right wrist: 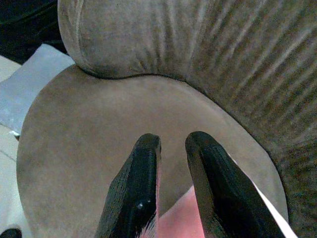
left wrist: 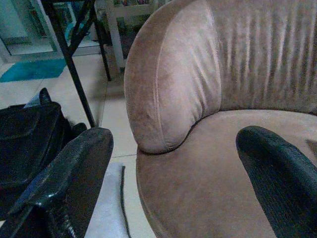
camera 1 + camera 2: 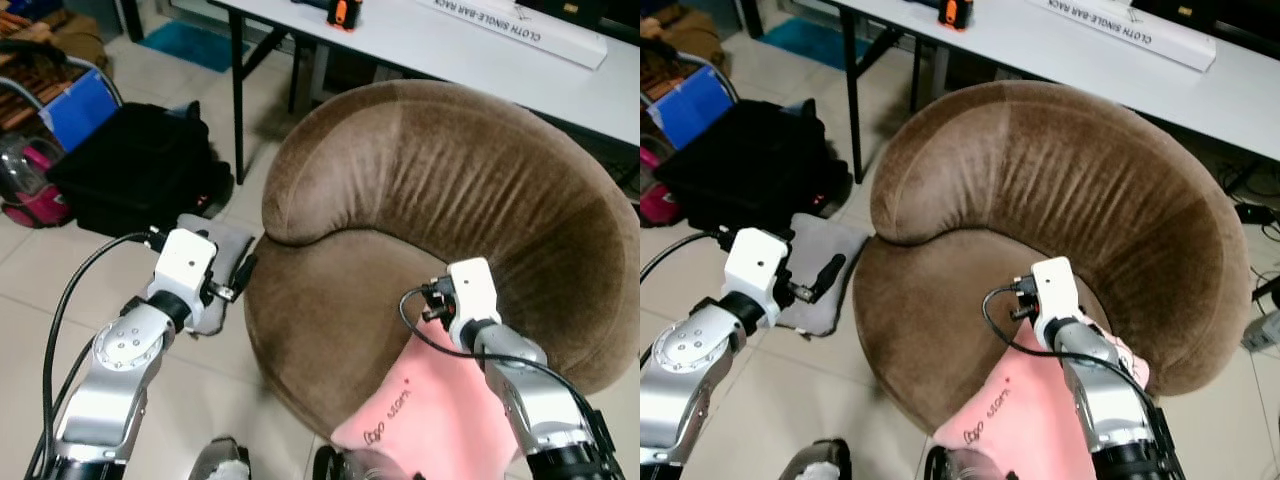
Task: Move the pillow to the sofa from floor
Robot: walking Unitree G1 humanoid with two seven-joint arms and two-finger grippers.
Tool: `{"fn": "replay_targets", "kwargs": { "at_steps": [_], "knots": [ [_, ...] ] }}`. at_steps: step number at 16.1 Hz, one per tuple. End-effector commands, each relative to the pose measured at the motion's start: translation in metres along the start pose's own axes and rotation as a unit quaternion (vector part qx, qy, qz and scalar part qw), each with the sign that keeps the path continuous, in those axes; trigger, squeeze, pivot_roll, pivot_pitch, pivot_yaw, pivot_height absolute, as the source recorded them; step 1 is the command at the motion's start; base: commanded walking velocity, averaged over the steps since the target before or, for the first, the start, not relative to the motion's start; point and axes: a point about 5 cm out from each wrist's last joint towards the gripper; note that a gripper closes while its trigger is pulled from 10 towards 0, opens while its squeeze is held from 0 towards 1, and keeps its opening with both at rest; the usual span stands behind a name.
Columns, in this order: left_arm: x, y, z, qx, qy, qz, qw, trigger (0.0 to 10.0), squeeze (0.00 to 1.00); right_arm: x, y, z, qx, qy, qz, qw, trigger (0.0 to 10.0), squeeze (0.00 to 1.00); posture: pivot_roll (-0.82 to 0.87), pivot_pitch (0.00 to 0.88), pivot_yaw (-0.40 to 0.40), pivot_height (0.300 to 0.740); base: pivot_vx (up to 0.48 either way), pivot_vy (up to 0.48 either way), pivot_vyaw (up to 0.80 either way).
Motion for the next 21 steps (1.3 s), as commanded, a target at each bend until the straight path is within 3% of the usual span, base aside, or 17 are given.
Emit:
{"fn": "replay_targets", "kwargs": {
  "at_steps": [1,5,10,14,16,17,21],
  "knots": [
    [0.003,-0.003,0.0,-0.01,-0.001,0.0,1.0,10.0,0.0,0.002,-0.005,-0.001,0.001,0.006,-0.015,1.0,10.0,0.0,0.04,0.175,-0.176,0.74,0.0,0.0,0.0],
    [0.009,-0.003,0.002,-0.02,-0.014,0.013,1.0,10.0,0.0,0.013,-0.001,0.015,0.003,-0.016,-0.015,1.0,10.0,0.0,0.05,0.161,-0.171,0.74,0.0,0.0,0.0],
    [0.012,0.001,0.007,-0.037,-0.022,0.015,0.999,10.0,0.0,0.016,0.004,0.015,0.002,-0.016,-0.008,1.0,10.0,0.0,0.05,0.149,-0.164,0.74,0.0,-0.466,0.0],
    [0.015,-0.004,0.005,-0.019,-0.011,-0.002,1.0,10.0,0.0,0.019,0.007,0.021,0.0,-0.028,-0.009,1.0,10.0,0.0,0.05,0.138,-0.159,0.74,0.0,-0.478,0.0],
    [0.019,-0.009,-0.001,-0.001,0.004,-0.015,1.0,10.0,0.0,0.019,0.011,0.027,-0.02,-0.042,0.01,0.999,10.0,0.0,0.05,0.136,-0.158,0.74,0.0,-0.465,0.0],
    [0.027,-0.015,0.0,0.005,-0.006,-0.017,1.0,10.0,0.0,0.02,0.021,0.032,-0.094,-0.054,0.061,0.992,10.0,0.0,0.04,0.13,-0.155,0.74,0.0,0.0,0.0],
    [0.028,-0.015,-0.001,-0.002,-0.004,-0.021,1.0,10.0,0.0,0.019,0.018,0.028,-0.082,-0.045,0.056,0.994,10.0,0.0,0.03,0.133,-0.154,0.74,0.0,0.0,0.0]
  ]
}}
Point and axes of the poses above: a point about 5 cm out from each wrist's last joint towards the gripper, its own x axis pointing out of the wrist towards the gripper, its own z axis along the axis of the wrist's last joint, y = z × x, and after that the axes turned 15 degrees about -x, right-handed
